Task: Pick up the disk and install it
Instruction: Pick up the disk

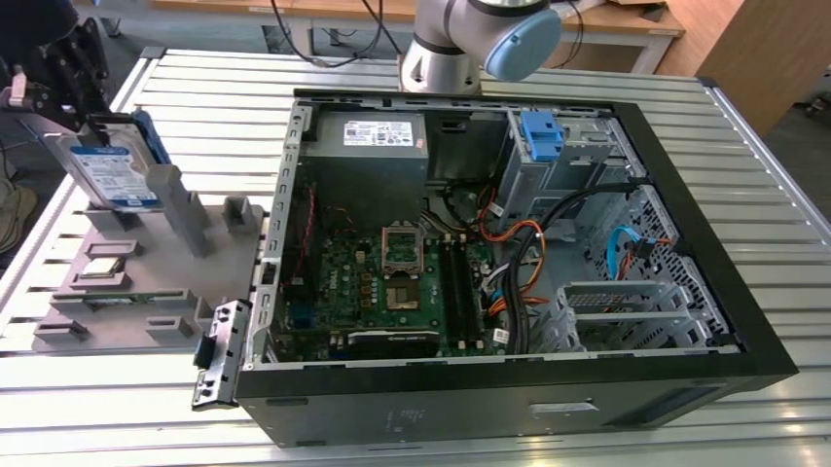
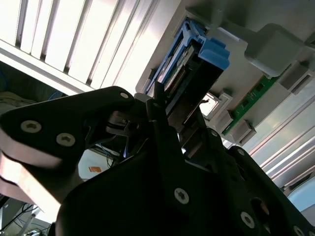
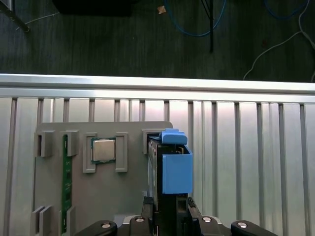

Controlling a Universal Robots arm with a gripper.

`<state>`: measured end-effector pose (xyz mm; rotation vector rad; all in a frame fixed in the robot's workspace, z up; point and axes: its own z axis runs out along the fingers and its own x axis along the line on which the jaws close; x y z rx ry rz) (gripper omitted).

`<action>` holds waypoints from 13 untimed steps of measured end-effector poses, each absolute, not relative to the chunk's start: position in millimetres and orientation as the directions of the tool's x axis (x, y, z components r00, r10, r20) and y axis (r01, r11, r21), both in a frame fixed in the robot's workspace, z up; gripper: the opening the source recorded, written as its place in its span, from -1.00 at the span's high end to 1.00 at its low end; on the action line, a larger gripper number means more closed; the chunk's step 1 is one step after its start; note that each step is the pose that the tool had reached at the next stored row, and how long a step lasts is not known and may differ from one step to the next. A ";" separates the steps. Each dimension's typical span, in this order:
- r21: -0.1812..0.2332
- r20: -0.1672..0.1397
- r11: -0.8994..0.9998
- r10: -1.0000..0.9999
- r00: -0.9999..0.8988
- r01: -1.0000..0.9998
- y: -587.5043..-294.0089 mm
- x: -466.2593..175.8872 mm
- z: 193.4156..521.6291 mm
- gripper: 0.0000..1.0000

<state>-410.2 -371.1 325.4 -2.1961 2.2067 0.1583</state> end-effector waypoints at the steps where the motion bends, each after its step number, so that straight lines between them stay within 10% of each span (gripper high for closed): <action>1: 0.055 -0.089 0.002 -0.996 -0.007 -0.998 -371.1 -410.2 327.3 0.29; 13: 0.055 -0.089 0.002 -0.996 -0.007 -0.998 -371.1 -410.2 354.6 0.29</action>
